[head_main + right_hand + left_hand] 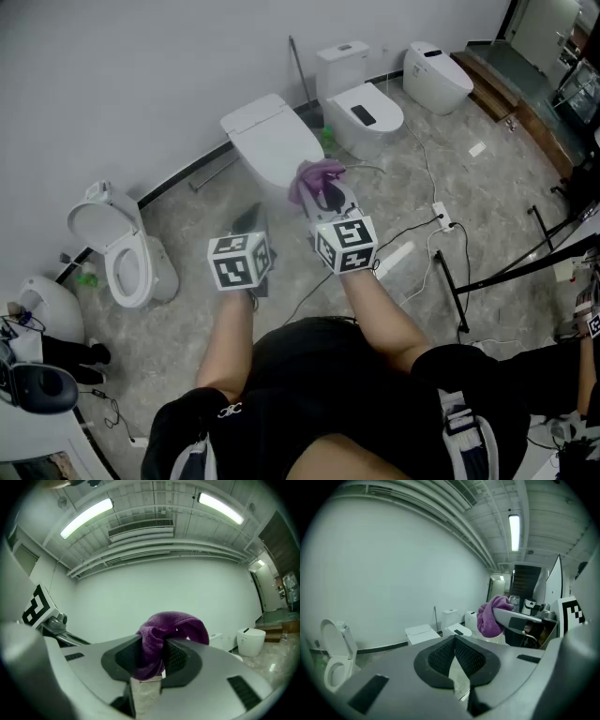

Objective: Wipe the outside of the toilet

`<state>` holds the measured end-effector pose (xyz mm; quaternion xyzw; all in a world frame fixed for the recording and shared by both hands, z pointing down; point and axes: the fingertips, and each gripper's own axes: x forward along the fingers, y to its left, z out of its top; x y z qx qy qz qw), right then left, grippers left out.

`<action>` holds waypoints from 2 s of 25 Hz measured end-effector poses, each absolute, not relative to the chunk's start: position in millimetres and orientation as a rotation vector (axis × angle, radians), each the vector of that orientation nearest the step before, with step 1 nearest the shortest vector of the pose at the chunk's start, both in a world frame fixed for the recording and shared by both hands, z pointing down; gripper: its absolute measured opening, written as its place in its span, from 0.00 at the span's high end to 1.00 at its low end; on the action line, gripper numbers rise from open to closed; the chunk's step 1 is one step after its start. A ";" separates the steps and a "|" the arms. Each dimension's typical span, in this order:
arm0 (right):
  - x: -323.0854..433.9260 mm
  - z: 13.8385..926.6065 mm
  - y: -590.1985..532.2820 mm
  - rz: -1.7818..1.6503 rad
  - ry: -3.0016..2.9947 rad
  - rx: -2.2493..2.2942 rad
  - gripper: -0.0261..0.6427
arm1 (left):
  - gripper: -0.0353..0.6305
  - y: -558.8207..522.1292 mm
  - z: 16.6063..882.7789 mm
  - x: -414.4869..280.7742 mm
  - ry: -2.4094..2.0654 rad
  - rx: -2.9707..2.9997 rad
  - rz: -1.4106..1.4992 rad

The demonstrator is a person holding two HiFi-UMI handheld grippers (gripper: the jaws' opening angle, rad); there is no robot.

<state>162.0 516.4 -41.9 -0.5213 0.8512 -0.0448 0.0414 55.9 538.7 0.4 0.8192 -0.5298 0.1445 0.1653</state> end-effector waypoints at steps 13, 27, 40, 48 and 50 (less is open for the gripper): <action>187.5 -44.2 519.8 -0.099 2.597 -1.537 0.81 | 0.93 540.7 1.1 84.3 -1.540 2.348 0.409; 236.3 -29.1 520.8 -0.130 2.631 -1.530 0.81 | 0.93 548.9 17.5 124.4 -1.566 2.292 0.375; 220.8 -10.0 462.5 -0.067 2.657 -1.505 0.81 | 0.93 479.9 36.8 89.2 -1.636 2.252 0.294; 175.3 9.6 353.1 -0.087 2.694 -1.508 0.81 | 0.93 370.8 56.5 50.3 -1.622 2.233 0.298; 157.9 12.1 322.1 -0.105 2.716 -1.498 0.81 | 0.93 339.5 56.3 39.2 -1.616 2.228 0.291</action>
